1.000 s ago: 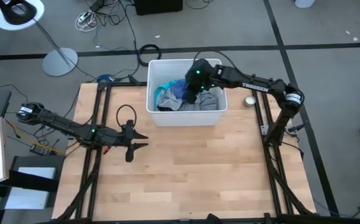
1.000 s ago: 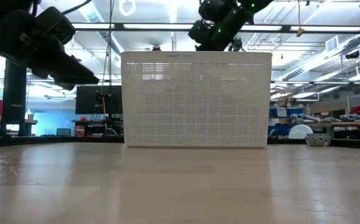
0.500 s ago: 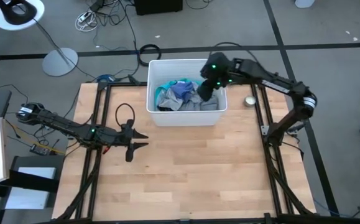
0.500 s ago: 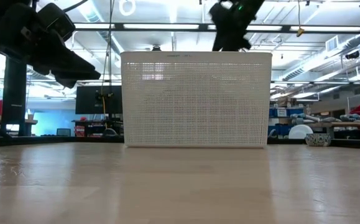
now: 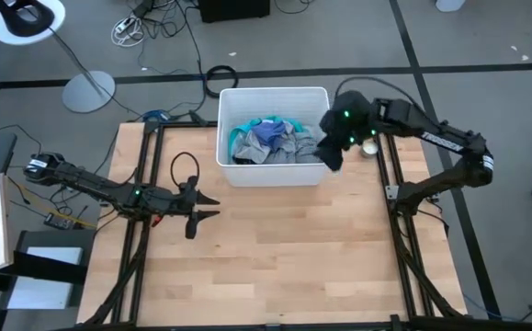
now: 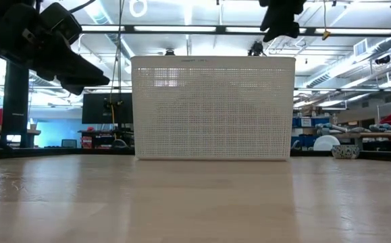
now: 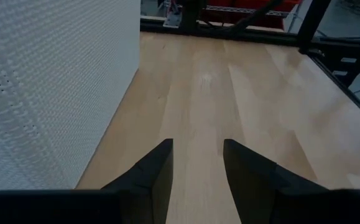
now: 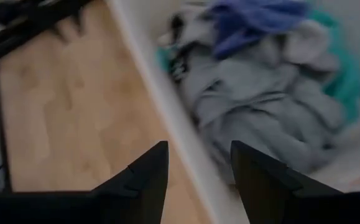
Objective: Sort clothes
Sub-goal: Return to Home Position
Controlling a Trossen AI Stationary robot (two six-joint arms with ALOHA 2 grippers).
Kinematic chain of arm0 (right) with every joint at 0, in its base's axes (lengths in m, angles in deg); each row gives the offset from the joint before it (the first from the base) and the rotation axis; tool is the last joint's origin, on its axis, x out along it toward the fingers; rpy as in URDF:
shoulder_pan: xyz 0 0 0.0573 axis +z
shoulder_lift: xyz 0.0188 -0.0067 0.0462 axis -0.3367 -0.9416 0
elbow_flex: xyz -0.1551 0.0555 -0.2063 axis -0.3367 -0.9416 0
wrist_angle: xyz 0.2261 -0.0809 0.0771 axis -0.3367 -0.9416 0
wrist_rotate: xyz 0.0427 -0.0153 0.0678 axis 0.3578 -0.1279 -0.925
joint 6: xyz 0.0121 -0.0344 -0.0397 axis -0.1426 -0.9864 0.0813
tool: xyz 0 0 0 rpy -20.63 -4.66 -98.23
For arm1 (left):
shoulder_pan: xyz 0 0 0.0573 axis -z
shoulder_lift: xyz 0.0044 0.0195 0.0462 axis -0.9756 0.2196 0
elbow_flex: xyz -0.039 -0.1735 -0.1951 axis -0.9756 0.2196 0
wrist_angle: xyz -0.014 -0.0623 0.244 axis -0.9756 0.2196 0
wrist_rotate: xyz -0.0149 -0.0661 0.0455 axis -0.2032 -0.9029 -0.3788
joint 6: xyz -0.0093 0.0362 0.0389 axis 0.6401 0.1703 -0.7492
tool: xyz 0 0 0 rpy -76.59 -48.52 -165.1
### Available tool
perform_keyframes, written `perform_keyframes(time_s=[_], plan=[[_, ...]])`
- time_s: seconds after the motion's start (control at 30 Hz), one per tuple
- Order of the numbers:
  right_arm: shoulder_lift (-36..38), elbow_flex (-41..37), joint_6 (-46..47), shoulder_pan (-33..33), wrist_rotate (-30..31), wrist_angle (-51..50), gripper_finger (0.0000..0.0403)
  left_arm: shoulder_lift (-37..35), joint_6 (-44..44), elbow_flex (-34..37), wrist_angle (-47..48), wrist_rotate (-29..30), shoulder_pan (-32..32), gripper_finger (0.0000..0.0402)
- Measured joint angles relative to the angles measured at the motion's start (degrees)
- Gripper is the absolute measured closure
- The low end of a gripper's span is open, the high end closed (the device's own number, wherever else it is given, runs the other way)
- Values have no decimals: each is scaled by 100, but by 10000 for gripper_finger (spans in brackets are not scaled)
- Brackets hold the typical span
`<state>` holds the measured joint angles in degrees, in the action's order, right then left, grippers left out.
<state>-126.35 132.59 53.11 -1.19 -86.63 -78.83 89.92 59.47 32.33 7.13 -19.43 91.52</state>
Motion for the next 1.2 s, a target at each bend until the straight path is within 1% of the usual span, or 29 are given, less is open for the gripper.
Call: perform_keyframes(time_s=[0.1,0.23,0.33,0.47,0.53,0.6,0.67,0.7,0.9,0.97,1.07,1.2], plan=[[301,-680,-33,241,-77,456,230,-2,-45,0,-15,-231,-174,254],[738,-1776,21,480,-78,1325,230,2,-221,0,-145,-606,-376,254],[1093,-2574,199,595,-74,2304,229,5,-348,0,-259,-636,-436,254],[1560,-3551,440,738,-73,3567,231,5,-364,8,-290,-407,-451,254],[1794,-3977,539,811,-133,4186,231,3,-354,216,-716,-291,-451,254],[2020,-4318,665,876,-152,4679,231,3,-349,661,-1491,-256,-451,254],[2203,-4523,760,938,-285,4921,231,-8,-340,1051,-2154,-243,-455,254],[2283,-4607,806,972,-362,4827,231,-36,-332,1029,-2108,-203,-464,254],[2696,-4667,633,1064,-371,4625,233,-498,-485,900,-1442,-189,-658,254],[2878,-4682,489,1066,-302,4658,232,-699,-480,896,-1262,-243,-716,254],[3266,-4646,388,1064,-288,4977,232,-1065,-361,901,-628,-345,-755,254],[3704,-4664,349,1119,-297,4637,233,-1597,-326,898,-109,-370,-750,254]])
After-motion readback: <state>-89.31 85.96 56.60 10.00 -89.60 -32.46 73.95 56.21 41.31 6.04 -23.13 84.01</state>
